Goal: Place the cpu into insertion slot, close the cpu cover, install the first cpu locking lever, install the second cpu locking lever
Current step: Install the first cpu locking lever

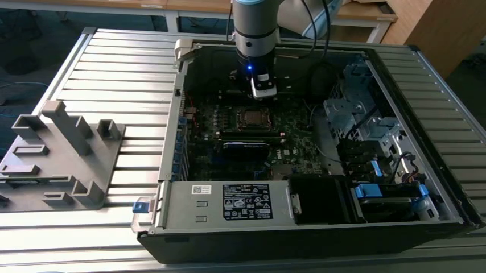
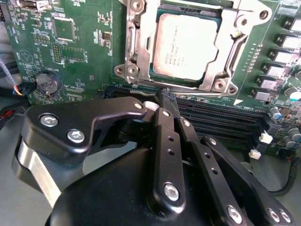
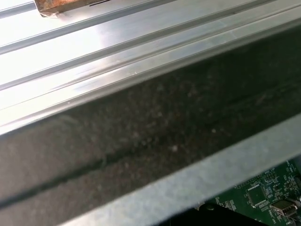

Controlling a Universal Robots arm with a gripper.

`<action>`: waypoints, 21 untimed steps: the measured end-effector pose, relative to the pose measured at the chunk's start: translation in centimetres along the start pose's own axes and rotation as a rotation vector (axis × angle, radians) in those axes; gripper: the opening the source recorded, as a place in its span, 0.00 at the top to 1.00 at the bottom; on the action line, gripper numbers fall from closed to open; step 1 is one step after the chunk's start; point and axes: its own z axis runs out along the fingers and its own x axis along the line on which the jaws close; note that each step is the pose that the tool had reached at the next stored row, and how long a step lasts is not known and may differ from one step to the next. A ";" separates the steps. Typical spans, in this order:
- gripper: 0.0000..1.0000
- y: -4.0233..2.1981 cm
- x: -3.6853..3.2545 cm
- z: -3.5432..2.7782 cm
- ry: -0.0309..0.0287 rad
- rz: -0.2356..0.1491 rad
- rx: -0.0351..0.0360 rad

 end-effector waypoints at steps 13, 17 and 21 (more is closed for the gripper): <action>0.89 0.01 0.04 -0.13 -0.0005 0.000 0.0003; 0.89 -0.05 0.20 -0.13 -0.0012 0.000 0.0001; 0.89 -0.06 0.26 -0.13 -0.0019 0.000 -0.0003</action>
